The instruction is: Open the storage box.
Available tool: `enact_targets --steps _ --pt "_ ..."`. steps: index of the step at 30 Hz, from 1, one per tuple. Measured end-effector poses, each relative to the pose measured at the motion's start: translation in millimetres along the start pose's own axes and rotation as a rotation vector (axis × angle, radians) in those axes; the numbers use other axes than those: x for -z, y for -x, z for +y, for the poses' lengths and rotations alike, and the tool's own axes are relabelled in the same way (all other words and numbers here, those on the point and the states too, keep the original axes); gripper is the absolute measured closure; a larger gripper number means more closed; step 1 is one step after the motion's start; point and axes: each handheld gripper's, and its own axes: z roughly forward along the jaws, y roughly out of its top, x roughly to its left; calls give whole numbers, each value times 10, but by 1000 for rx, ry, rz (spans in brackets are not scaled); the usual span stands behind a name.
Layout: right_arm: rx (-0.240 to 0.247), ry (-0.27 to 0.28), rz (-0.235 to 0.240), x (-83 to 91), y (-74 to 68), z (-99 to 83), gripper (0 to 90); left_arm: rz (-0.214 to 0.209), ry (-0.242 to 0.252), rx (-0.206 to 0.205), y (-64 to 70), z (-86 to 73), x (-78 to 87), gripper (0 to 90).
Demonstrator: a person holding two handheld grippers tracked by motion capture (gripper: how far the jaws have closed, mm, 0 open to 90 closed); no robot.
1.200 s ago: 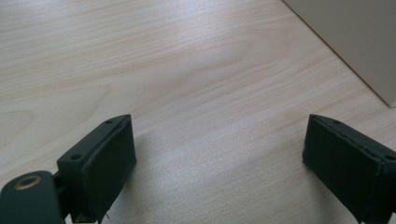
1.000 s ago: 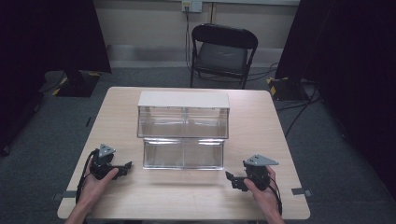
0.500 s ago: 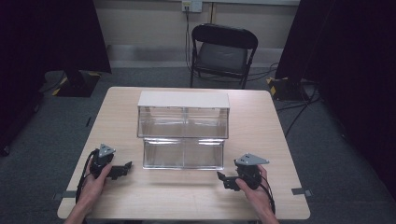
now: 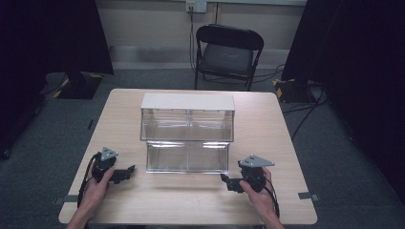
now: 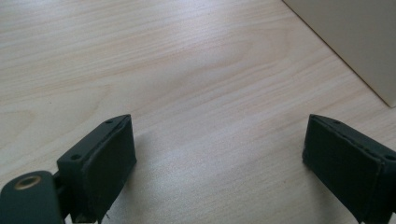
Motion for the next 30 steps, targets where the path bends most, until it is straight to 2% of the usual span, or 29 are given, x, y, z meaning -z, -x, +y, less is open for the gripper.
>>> enact_targets --steps 8,10,20,30 --pt "-8 0 -2 1 -9 0 138 1 0 -1 -1 0 0 89" --pt "-12 5 14 5 -7 2 138 0 0 -1 -1 0 0 89" --pt "-8 12 -5 12 -9 4 139 0 0 0 0 0 0 88" --pt "-10 14 -3 18 -16 -1 146 0 0 0 0 0 0 89"
